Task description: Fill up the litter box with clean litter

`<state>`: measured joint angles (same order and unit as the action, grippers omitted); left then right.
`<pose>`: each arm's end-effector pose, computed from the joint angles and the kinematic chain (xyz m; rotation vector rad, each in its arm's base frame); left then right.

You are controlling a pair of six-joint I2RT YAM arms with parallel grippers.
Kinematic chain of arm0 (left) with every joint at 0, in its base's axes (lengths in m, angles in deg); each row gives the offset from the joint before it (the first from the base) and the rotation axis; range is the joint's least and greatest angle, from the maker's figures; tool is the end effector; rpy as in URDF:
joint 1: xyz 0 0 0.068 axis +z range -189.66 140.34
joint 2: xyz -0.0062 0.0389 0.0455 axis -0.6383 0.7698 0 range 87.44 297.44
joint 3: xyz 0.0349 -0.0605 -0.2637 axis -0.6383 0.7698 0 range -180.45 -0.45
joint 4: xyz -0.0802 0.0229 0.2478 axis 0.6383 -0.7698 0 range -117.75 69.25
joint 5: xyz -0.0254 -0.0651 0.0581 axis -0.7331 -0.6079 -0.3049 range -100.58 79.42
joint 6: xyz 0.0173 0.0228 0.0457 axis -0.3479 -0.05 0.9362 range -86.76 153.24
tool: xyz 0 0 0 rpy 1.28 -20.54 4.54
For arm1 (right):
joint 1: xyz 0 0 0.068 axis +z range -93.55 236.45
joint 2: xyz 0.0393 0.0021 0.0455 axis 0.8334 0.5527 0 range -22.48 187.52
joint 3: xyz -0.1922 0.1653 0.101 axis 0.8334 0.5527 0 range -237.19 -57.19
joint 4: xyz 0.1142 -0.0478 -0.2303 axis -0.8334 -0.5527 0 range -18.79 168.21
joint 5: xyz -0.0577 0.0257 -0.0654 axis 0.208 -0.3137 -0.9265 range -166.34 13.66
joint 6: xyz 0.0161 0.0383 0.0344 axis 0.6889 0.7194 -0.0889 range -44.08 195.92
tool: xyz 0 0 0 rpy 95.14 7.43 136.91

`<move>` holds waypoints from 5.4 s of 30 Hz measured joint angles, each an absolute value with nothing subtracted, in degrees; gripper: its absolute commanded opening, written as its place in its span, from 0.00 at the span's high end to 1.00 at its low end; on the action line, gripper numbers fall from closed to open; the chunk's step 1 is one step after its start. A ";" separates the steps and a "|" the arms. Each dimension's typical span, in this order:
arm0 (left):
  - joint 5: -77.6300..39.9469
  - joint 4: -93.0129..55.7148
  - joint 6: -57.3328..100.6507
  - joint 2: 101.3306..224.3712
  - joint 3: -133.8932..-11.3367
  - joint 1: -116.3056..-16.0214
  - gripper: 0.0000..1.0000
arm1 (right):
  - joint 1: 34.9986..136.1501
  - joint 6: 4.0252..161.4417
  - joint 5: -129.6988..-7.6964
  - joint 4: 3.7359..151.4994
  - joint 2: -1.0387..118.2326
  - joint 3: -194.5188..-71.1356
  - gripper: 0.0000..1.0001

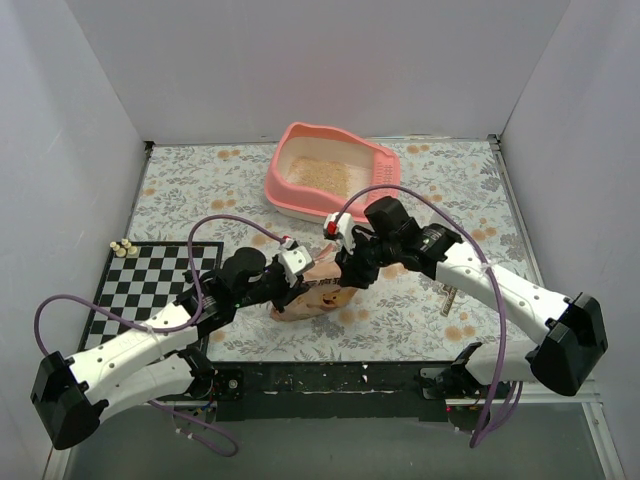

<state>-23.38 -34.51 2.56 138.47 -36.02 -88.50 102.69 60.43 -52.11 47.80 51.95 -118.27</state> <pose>0.1263 -0.1566 0.2583 0.5007 2.1958 -1.0369 0.1819 0.2111 0.2960 -1.3992 1.9188 0.7572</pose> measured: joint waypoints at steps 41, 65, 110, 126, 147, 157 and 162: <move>-16.91 -33.51 -4.39 135.45 -33.50 -88.26 1.00 | 98.21 28.43 -43.37 38.44 51.21 -121.94 0.37; -14.20 -33.16 -5.70 133.92 -32.17 -88.55 1.00 | 96.30 28.76 -43.50 45.81 58.31 -117.42 0.99; -22.50 -29.18 2.72 131.04 -30.60 -87.02 1.00 | 82.62 84.65 -92.50 38.47 41.98 -112.81 0.42; -22.48 -29.77 0.16 126.27 -28.54 -87.02 1.00 | 70.12 96.54 -96.55 34.29 53.57 -107.23 0.46; -22.48 -29.70 -0.65 125.79 -28.22 -87.02 1.00 | 69.20 98.64 -97.22 41.00 61.87 -104.22 0.76; -22.48 -29.57 -0.67 125.90 -28.22 -87.02 0.92 | 69.20 98.42 -98.03 40.85 60.78 -104.22 0.99; -22.48 -27.91 -0.80 125.88 -28.22 -87.02 0.86 | 69.16 97.85 -99.65 40.67 58.07 -104.15 0.99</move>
